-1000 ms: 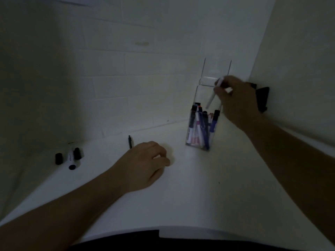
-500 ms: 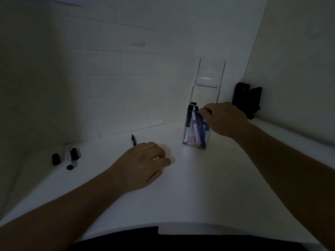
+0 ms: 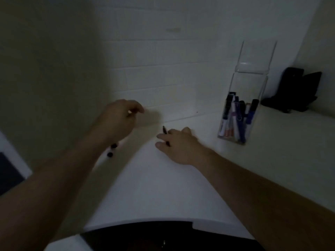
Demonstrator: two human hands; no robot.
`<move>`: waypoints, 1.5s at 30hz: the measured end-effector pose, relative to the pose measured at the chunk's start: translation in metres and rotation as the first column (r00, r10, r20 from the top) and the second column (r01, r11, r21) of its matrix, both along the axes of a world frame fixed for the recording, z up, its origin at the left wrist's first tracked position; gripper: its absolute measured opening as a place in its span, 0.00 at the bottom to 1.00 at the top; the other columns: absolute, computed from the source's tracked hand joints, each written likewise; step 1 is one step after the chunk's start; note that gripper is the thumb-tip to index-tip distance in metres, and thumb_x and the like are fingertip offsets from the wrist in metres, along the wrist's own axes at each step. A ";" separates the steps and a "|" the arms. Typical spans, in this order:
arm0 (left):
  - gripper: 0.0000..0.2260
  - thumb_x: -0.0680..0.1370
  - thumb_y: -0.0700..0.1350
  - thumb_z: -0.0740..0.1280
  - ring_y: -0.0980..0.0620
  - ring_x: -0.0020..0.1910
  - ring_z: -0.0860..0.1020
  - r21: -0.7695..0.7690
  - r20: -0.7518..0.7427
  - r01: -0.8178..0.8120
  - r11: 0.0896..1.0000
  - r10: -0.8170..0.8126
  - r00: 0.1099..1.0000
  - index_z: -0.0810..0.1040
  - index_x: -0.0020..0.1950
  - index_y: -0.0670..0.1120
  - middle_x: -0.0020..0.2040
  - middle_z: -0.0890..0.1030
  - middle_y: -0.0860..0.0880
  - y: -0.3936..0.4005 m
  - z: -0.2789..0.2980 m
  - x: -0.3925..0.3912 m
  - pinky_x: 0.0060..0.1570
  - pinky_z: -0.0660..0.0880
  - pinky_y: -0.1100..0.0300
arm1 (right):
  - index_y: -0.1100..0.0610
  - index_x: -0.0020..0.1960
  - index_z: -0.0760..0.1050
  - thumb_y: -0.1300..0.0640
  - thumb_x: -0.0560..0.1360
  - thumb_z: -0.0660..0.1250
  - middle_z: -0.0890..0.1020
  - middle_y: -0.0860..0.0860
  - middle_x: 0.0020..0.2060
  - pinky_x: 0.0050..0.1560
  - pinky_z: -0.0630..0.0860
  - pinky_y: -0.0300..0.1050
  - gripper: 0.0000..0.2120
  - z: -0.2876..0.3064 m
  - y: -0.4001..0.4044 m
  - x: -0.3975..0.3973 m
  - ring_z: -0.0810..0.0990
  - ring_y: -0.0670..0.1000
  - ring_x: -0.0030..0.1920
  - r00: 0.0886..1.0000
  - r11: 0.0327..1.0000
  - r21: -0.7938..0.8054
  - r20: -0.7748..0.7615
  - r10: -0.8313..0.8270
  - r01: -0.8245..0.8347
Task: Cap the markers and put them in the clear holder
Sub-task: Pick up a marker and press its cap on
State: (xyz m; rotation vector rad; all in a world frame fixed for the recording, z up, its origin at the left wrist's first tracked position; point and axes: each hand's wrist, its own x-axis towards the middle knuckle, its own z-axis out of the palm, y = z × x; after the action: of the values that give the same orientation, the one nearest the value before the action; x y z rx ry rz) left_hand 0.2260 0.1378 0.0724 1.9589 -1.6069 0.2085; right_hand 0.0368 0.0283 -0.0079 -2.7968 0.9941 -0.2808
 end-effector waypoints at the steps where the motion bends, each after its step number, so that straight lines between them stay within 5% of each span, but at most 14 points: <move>1: 0.16 0.77 0.36 0.62 0.49 0.51 0.78 0.105 -0.033 -0.070 0.992 0.074 0.997 0.80 0.52 0.56 0.53 0.80 0.51 0.004 0.007 0.014 0.50 0.73 0.59 | 0.45 0.66 0.75 0.37 0.81 0.50 0.78 0.52 0.59 0.62 0.66 0.54 0.23 0.000 0.000 0.005 0.74 0.62 0.59 1.000 0.997 -0.077 -0.006 -0.015 0.014; 8: 0.11 0.79 0.51 0.66 0.54 0.48 0.79 0.488 0.117 -0.213 0.846 0.179 0.977 0.80 0.60 0.54 0.57 0.81 0.52 0.021 0.010 0.037 0.48 0.72 0.62 | 0.58 0.54 0.74 0.66 0.75 0.64 0.79 0.56 0.45 0.41 0.74 0.46 0.09 0.009 -0.007 0.006 0.79 0.57 0.45 0.990 0.990 -0.132 0.135 -0.032 0.050; 11: 0.17 0.75 0.61 0.67 0.56 0.44 0.82 0.689 0.229 -0.235 0.686 0.103 0.968 0.74 0.63 0.61 0.56 0.81 0.56 0.017 0.010 0.026 0.53 0.75 0.61 | 0.56 0.58 0.71 0.68 0.74 0.63 0.75 0.54 0.45 0.38 0.70 0.48 0.15 -0.005 -0.004 -0.012 0.75 0.56 0.43 0.951 0.997 -0.079 0.308 0.017 0.008; 14: 0.19 0.76 0.55 0.69 0.54 0.54 0.78 0.767 0.364 -0.299 0.568 -0.001 0.932 0.72 0.65 0.63 0.53 0.82 0.58 0.012 0.006 0.019 0.61 0.73 0.56 | 0.50 0.60 0.70 0.67 0.75 0.62 0.75 0.52 0.48 0.42 0.72 0.50 0.18 -0.009 -0.009 -0.018 0.74 0.55 0.45 0.875 0.997 0.076 0.479 -0.067 0.035; 17: 0.16 0.75 0.46 0.69 0.53 0.45 0.82 0.723 0.287 -0.273 0.635 0.084 0.954 0.75 0.58 0.63 0.54 0.82 0.55 0.002 -0.002 0.016 0.43 0.82 0.57 | 0.49 0.61 0.70 0.67 0.76 0.61 0.76 0.53 0.50 0.46 0.74 0.50 0.19 -0.008 -0.011 -0.018 0.75 0.55 0.47 0.834 0.990 0.142 0.543 -0.100 0.027; 20: 0.10 0.76 0.46 0.71 0.52 0.33 0.82 0.670 0.135 -0.185 0.719 0.127 0.983 0.79 0.56 0.57 0.51 0.82 0.52 -0.011 -0.006 0.009 0.24 0.74 0.65 | 0.50 0.64 0.70 0.67 0.78 0.61 0.76 0.52 0.51 0.46 0.72 0.46 0.19 -0.006 -0.015 -0.020 0.75 0.53 0.48 0.799 0.983 0.182 0.587 -0.128 0.024; 25: 0.09 0.77 0.48 0.70 0.52 0.47 0.80 0.487 -0.013 -0.041 0.872 0.054 0.998 0.79 0.57 0.57 0.52 0.81 0.53 -0.039 -0.026 -0.016 0.41 0.73 0.63 | 0.51 0.67 0.72 0.62 0.79 0.60 0.77 0.51 0.49 0.42 0.69 0.41 0.17 -0.002 -0.031 -0.036 0.75 0.50 0.44 0.751 0.956 0.278 0.610 -0.251 0.094; 28: 0.11 0.76 0.52 0.71 0.51 0.44 0.81 0.614 -0.083 0.020 0.789 0.040 0.996 0.78 0.58 0.58 0.54 0.78 0.54 -0.040 -0.015 -0.018 0.42 0.78 0.60 | 0.51 0.61 0.76 0.60 0.79 0.60 0.79 0.51 0.46 0.35 0.66 0.40 0.13 -0.004 -0.037 -0.037 0.74 0.48 0.39 0.733 0.945 0.307 0.616 -0.288 0.114; 30: 0.16 0.73 0.53 0.74 0.54 0.49 0.79 0.759 0.097 -0.061 0.648 -0.021 0.995 0.76 0.59 0.62 0.58 0.77 0.55 -0.033 0.000 -0.010 0.47 0.77 0.59 | 0.50 0.60 0.76 0.60 0.79 0.60 0.78 0.49 0.45 0.37 0.66 0.41 0.13 -0.005 -0.037 -0.034 0.75 0.49 0.39 0.733 0.943 0.313 0.616 -0.289 0.109; 32: 0.21 0.72 0.51 0.76 0.57 0.47 0.77 0.829 0.216 -0.154 0.537 -0.054 0.975 0.73 0.61 0.62 0.60 0.75 0.56 -0.025 0.011 -0.004 0.35 0.74 0.65 | 0.49 0.60 0.76 0.59 0.78 0.60 0.78 0.49 0.45 0.39 0.68 0.42 0.13 -0.005 -0.036 -0.031 0.75 0.51 0.41 0.743 0.948 0.297 0.608 -0.280 0.113; 34: 0.20 0.73 0.46 0.76 0.57 0.42 0.76 0.826 0.255 -0.193 0.529 -0.047 0.966 0.74 0.60 0.59 0.59 0.76 0.54 -0.026 0.009 0.000 0.27 0.69 0.68 | 0.47 0.59 0.77 0.58 0.78 0.60 0.79 0.49 0.46 0.40 0.73 0.46 0.13 -0.004 -0.035 -0.029 0.76 0.52 0.42 0.762 0.953 0.277 0.589 -0.270 0.123; 36: 0.15 0.73 0.46 0.75 0.54 0.46 0.78 0.766 0.257 -0.177 0.617 -0.042 0.966 0.77 0.56 0.58 0.56 0.80 0.54 -0.033 0.001 0.002 0.36 0.71 0.64 | 0.47 0.57 0.77 0.56 0.77 0.61 0.80 0.49 0.44 0.41 0.77 0.49 0.12 -0.004 -0.034 -0.028 0.77 0.53 0.42 0.785 0.959 0.250 0.562 -0.258 0.137; 41: 0.13 0.79 0.49 0.68 0.52 0.45 0.80 0.541 -0.114 0.084 0.837 -0.026 0.993 0.74 0.61 0.61 0.50 0.81 0.54 -0.050 -0.021 -0.013 0.44 0.75 0.59 | 0.47 0.56 0.78 0.49 0.79 0.63 0.79 0.46 0.39 0.41 0.75 0.46 0.08 -0.001 -0.028 -0.030 0.77 0.49 0.40 0.763 0.958 0.250 0.590 -0.266 0.141; 45: 0.12 0.79 0.38 0.66 0.43 0.42 0.84 0.090 -0.686 0.256 0.962 -0.127 0.717 0.80 0.56 0.55 0.46 0.83 0.44 -0.060 -0.042 -0.040 0.52 0.82 0.45 | 0.45 0.55 0.78 0.50 0.80 0.63 0.77 0.47 0.35 0.37 0.73 0.45 0.07 0.002 -0.028 -0.034 0.76 0.47 0.35 0.708 0.940 0.325 0.641 -0.296 0.099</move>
State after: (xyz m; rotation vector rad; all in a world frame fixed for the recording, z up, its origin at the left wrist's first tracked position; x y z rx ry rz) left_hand 0.1858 0.0781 0.0306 1.6715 -1.3294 -0.6944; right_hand 0.0024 0.0004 -0.0062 -2.0431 1.0246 -1.0366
